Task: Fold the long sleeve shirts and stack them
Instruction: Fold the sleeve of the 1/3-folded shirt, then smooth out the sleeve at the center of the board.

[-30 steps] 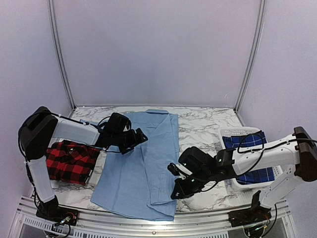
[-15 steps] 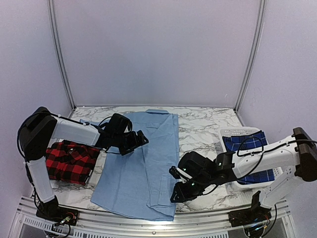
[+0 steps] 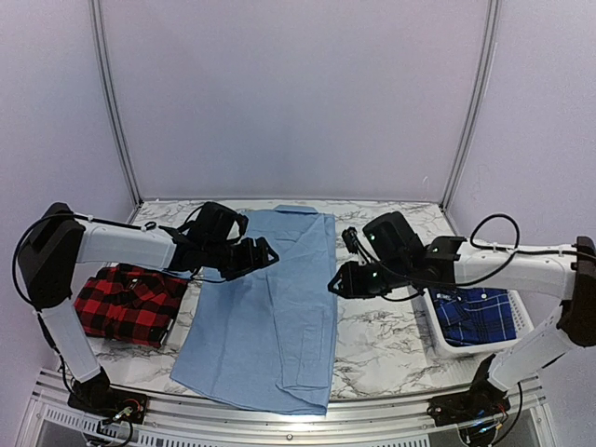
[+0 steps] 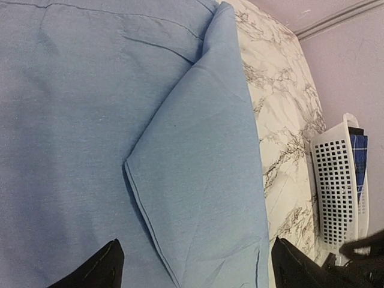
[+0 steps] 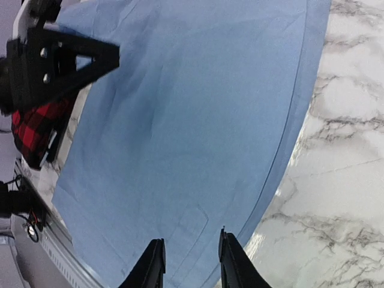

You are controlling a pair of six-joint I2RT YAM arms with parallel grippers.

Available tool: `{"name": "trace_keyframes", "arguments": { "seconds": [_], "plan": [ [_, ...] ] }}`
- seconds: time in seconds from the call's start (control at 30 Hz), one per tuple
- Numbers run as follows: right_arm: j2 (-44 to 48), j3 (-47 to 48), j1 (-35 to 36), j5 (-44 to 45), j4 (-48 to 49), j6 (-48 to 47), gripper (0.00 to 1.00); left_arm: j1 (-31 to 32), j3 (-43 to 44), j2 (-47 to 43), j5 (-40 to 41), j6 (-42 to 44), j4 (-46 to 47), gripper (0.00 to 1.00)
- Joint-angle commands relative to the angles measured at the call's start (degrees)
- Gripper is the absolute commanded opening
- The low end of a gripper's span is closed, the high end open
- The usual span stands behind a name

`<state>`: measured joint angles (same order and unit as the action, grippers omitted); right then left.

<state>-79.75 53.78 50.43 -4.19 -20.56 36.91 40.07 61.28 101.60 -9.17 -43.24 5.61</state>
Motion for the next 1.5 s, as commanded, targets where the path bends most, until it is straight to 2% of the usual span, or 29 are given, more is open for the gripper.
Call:
{"name": "trace_keyframes", "arguments": {
  "seconds": [0.0,0.17,0.27,0.37,0.53,0.77,1.0,1.2,1.47],
  "plan": [
    [-8.14,4.48,-9.48,-5.95,16.37,-5.03,0.20,0.18,0.24,-2.61,-3.51,4.05,-0.93,0.86],
    [-21.07,14.60,-16.27,-14.54,25.52,-6.24,0.06,0.18,6.50,1.28,-6.82,7.20,-1.05,0.66],
    [-27.80,21.17,-17.99,-18.58,27.33,-6.56,0.05,0.18,11.00,5.28,-7.95,8.82,-1.73,0.56],
    [-33.37,26.39,-19.03,-22.04,27.46,-6.46,0.04,0.06,15.15,9.89,-8.23,9.14,-1.56,0.43],
    [-41.18,33.77,-19.83,-24.65,26.40,-7.07,0.02,-0.41,21.11,16.89,-6.27,9.45,-1.56,0.33],
    [-51.83,43.45,-20.90,-23.45,24.54,-7.54,0.01,-1.26,25.75,23.97,-2.33,10.22,-4.35,0.25],
    [-61.99,54.46,-23.14,-17.94,22.30,-6.24,0.01,-1.49,24.88,26.53,-0.80,9.70,-5.34,0.22],
    [-68.80,62.32,-25.08,-16.80,20.84,-3.23,0.02,-1.49,23.48,26.63,-0.83,9.51,-5.52,0.21],
    [-72.51,71.35,-25.78,-18.66,16.12,-3.24,0.11,-1.49,23.00,25.23,-0.86,10.05,-5.51,0.21]
  ]
}}
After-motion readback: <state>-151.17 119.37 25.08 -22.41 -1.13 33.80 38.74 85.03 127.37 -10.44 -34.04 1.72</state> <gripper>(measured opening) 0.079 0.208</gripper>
